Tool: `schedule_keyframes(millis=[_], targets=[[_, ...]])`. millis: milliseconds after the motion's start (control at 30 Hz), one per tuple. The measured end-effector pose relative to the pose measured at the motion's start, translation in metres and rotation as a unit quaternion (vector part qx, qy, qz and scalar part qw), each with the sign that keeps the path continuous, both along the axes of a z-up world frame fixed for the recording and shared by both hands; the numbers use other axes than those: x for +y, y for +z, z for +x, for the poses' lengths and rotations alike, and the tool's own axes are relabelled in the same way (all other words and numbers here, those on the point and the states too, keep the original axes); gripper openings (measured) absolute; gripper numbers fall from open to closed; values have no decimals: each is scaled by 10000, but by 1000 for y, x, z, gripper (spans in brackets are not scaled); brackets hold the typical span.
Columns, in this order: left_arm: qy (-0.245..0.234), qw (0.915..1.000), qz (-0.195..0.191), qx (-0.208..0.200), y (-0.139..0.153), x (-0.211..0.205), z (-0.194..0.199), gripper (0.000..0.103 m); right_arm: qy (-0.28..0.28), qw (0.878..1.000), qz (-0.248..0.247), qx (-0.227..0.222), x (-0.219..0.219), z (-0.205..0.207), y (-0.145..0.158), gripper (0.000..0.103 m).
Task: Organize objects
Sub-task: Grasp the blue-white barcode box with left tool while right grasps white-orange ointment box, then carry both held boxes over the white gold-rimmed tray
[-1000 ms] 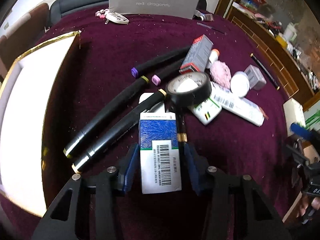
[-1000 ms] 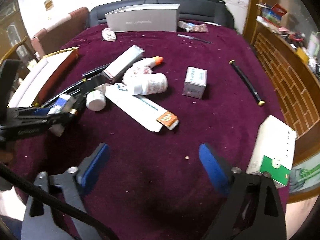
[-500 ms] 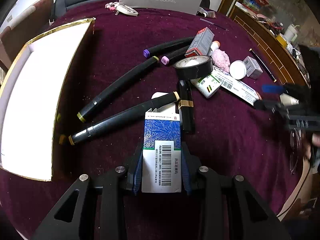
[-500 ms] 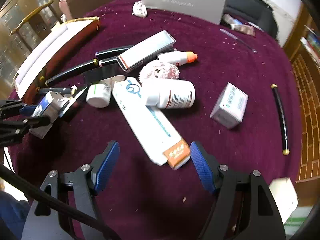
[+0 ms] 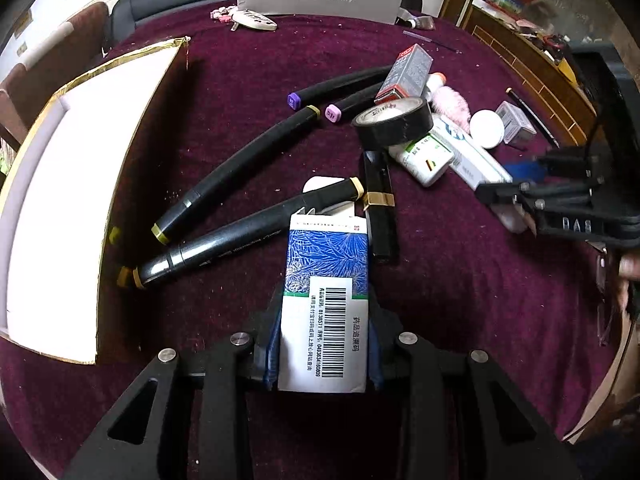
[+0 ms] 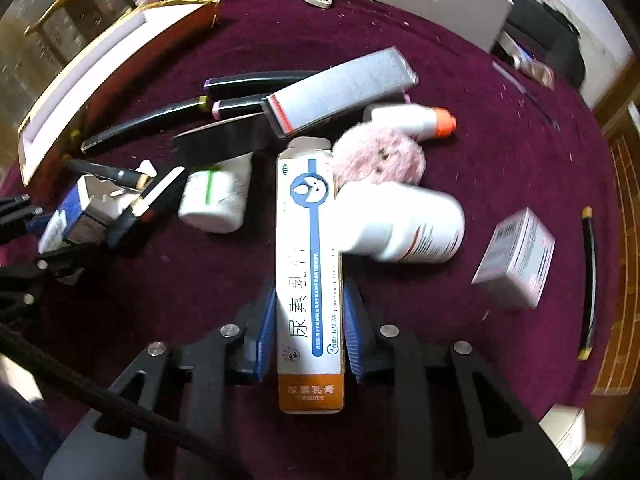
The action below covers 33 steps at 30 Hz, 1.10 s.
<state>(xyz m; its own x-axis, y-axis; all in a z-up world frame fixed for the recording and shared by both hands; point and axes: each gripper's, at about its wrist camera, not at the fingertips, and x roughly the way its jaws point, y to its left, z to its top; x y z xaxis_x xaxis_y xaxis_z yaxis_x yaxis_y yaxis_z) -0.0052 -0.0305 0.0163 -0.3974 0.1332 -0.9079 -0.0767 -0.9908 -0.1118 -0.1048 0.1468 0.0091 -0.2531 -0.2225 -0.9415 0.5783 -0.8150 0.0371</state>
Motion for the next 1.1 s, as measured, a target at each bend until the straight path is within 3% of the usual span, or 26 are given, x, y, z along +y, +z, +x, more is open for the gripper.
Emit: schedule_keyframes(millis=[100,367,667,1100], targets=[[71,9994,353,2,4,-6,9,29,-337,9987,-350,-148,8,24,3,27],[124,9984,549,40,13,-7,25,29,-914,9862,-1257,-567,27,74,3,28],[65,9954,896,344,29,-4,44,29,-987,9813,-1551,-575,26,87,15,28],[154,9952,701,659,48,22,63,29,-836,9823,-1612,-466,42,93,21,28]])
